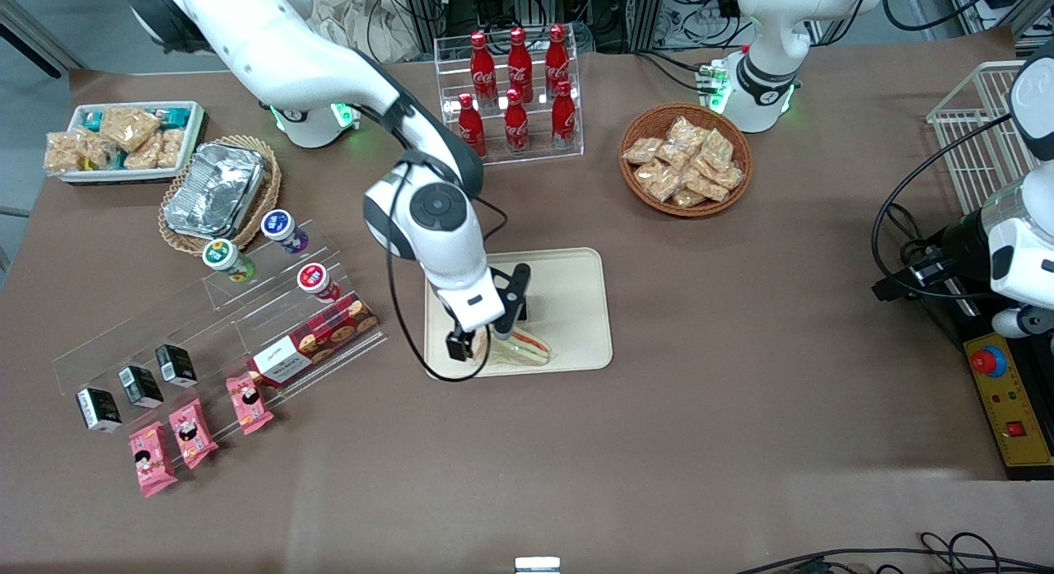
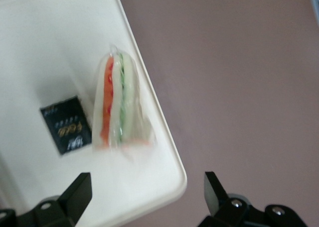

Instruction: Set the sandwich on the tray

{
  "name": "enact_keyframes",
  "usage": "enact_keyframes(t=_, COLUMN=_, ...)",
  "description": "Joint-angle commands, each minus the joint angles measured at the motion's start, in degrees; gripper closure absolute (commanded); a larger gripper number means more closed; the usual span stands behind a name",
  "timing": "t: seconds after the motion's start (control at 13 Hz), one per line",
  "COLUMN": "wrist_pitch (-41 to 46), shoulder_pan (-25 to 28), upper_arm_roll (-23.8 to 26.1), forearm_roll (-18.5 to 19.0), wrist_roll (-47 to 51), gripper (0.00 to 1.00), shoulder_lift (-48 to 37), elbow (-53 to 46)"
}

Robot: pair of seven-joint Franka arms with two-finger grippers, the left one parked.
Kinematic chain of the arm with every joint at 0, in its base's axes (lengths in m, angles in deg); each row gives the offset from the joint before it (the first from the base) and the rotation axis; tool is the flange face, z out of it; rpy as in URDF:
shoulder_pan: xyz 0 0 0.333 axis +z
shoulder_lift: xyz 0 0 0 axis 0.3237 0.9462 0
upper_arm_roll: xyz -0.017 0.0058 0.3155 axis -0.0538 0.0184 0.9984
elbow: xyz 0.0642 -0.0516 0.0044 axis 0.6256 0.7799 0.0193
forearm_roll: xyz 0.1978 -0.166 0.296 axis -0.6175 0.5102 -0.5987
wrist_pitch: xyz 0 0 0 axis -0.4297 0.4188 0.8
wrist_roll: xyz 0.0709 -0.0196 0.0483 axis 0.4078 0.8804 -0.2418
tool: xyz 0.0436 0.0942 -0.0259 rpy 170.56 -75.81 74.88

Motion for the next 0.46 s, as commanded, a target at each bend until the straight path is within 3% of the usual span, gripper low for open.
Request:
enact_keyframes(t=0.0, wrist_pitch=8.3, shoulder_pan=-4.4, upper_arm_roll=0.6, forearm_roll=-5.8, wrist_roll=-0.2, gripper=0.00, shoulder_lift=-6.8, elbow=0.9)
enact_keyframes(t=0.38, wrist_pitch=21.8, shoulder_pan=-15.1, upper_arm_roll=0.3, forearm_roll=-13.0, wrist_roll=-1.3, gripper=0.00, shoulder_lift=-17.4, elbow=0.8)
